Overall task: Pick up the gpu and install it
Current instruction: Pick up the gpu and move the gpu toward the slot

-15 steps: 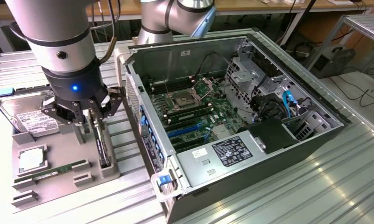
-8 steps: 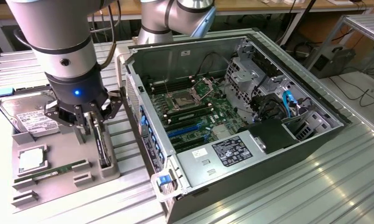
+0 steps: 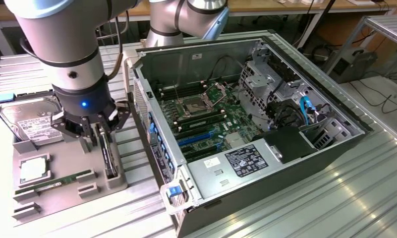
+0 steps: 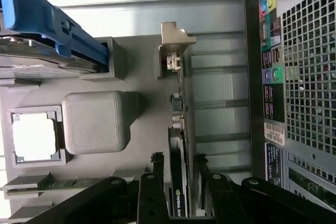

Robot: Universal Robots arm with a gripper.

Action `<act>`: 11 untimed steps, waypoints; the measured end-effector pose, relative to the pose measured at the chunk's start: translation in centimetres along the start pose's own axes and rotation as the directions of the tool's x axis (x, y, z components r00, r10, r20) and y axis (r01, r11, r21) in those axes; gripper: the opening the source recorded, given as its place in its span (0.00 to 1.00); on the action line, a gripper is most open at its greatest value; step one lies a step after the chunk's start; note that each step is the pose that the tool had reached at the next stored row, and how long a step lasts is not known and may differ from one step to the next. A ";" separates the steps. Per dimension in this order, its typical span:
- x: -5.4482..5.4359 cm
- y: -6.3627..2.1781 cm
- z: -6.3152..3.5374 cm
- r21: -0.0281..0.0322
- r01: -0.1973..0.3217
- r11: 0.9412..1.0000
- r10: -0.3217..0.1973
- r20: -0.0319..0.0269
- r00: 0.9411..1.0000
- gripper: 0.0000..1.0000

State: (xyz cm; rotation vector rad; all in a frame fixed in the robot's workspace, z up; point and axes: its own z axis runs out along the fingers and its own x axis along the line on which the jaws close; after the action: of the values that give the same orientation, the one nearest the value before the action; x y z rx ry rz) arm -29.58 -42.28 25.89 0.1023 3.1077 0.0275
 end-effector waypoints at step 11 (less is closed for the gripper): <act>0.1 -0.03 1.17 -0.017 0.000 1.000 0.000 0.000 1.000 0.36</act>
State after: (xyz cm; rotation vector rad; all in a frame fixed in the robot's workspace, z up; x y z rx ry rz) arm -29.67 -42.28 24.72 0.1023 3.1067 0.0537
